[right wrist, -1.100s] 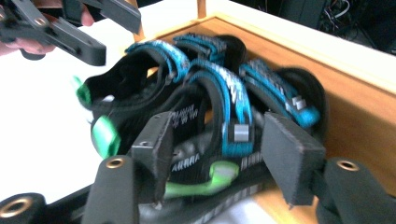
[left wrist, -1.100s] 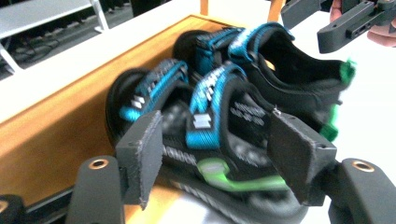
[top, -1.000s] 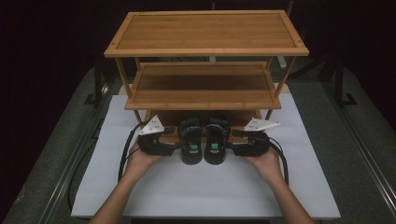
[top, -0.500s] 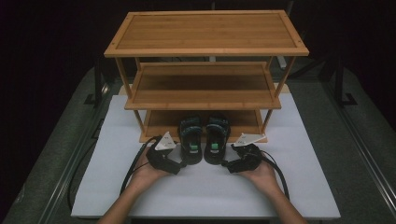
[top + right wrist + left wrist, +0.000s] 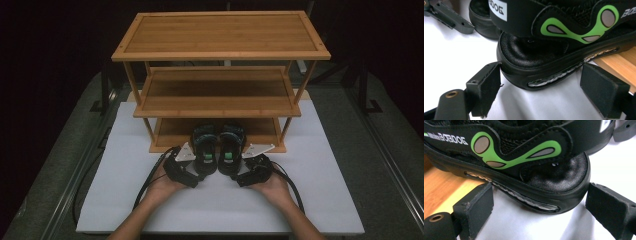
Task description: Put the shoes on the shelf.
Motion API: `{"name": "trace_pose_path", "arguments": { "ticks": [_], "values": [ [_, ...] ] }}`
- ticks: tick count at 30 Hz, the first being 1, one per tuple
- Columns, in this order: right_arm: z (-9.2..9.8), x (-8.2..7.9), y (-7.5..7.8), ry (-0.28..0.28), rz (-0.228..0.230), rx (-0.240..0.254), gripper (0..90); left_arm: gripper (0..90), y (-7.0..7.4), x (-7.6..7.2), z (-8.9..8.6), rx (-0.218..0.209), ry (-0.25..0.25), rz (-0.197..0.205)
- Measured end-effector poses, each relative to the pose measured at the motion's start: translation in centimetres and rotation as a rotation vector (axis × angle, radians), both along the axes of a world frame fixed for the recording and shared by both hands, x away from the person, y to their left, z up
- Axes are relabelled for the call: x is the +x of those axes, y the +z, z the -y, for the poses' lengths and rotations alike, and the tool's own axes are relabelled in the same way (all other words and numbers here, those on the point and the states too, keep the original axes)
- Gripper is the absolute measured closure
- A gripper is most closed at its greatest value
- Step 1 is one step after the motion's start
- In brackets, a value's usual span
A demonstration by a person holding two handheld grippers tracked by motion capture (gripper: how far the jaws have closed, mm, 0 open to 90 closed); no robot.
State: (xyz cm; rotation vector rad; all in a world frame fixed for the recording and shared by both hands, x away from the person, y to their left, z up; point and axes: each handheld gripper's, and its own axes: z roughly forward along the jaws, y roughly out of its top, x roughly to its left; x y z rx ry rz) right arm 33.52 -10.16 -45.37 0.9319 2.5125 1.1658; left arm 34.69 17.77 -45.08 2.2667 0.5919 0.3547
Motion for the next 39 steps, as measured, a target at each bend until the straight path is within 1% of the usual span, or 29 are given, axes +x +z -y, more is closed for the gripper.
{"name": "trace_pose_path", "arguments": {
  "ticks": [2,4,7,8,9,10,11,12,13,14,15,17,19,22,24,27,29,31,35,36,37,38,39],
  "values": [
    [0.0,0.2,0.2,-0.007,-0.002,0.014,16.5,9.2,0.4,0.2,-0.1,-0.016,0.003,0.000],
    [0.1,0.3,0.6,-0.002,0.018,0.031,17.9,9.5,0.9,0.4,-0.3,-0.049,0.008,0.009],
    [0.3,0.8,0.8,-0.006,0.013,0.061,18.2,9.5,1.3,0.9,-0.4,-0.074,0.020,0.016],
    [0.3,0.9,0.9,-0.005,0.018,0.060,18.4,9.6,1.5,1.1,-0.6,-0.099,0.025,0.013],
    [0.2,1.0,1.0,-0.003,0.027,0.061,18.8,9.6,1.5,1.3,-0.6,-0.102,0.028,0.013],
    [0.2,1.1,1.1,-0.006,0.025,0.065,20.4,11.9,1.6,1.5,-0.7,-0.100,0.021,0.009],
    [0.3,1.2,1.2,-0.007,0.037,0.074,21.2,13.5,1.5,1.7,-0.7,-0.100,0.022,0.014],
    [0.3,1.4,1.3,-0.007,0.034,0.097,21.2,13.6,1.4,1.9,-0.7,-0.112,0.026,0.008],
    [0.2,1.6,1.4,-0.004,0.034,0.091,21.1,13.6,1.4,2.0,-0.7,-0.118,0.027,0.003],
    [0.1,1.7,1.5,-0.001,0.039,0.073,21.2,13.6,1.4,2.2,-0.6,-0.113,0.025,0.003],
    [0.1,1.8,1.4,-0.001,0.044,0.064,21.4,13.5,1.4,2.4,-0.6,-0.113,0.024,0.005],
    [0.2,2.1,1.3,-0.006,0.041,0.063,22.9,13.6,1.5,2.7,-0.6,-0.108,0.030,0.014],
    [0.2,2.4,1.3,-0.010,0.040,0.069,22.9,13.6,1.4,3.1,-0.6,-0.118,0.045,0.008],
    [-0.1,3.0,1.3,-0.019,0.050,0.057,22.9,13.7,1.2,3.8,-0.6,-0.119,0.053,0.009],
    [-0.2,3.5,1.2,-0.021,0.058,0.057,22.9,13.7,1.1,4.3,-0.7,-0.125,0.055,0.002],
    [-0.2,4.1,1.2,-0.025,0.060,0.051,23.0,13.7,1.0,4.8,-0.7,-0.128,0.058,0.002],
    [-0.2,4.5,1.2,-0.026,0.064,0.047,23.1,13.9,0.9,5.1,-0.6,-0.122,0.061,0.011],
    [-0.3,4.8,1.1,-0.032,0.063,0.046,23.3,13.9,0.9,5.5,-0.6,-0.129,0.066,0.004],
    [-0.4,5.9,1.1,-0.041,0.065,0.029,23.4,14.2,0.9,6.2,-0.3,-0.120,0.078,-0.002],
    [-0.4,6.1,1.2,-0.044,0.061,0.029,23.4,14.2,0.9,6.4,-0.4,-0.111,0.070,0.008],
    [-0.4,6.3,1.2,-0.046,0.059,0.030,23.5,14.2,1.0,6.7,-0.3,-0.112,0.072,-0.003],
    [-0.5,6.5,1.1,-0.055,0.052,0.032,23.5,14.2,1.0,6.9,-0.3,-0.096,0.068,0.001],
    [-0.4,6.7,1.1,-0.055,0.055,0.025,23.5,14.2,1.0,7.1,-0.2,-0.091,0.067,0.001]
  ]
}}
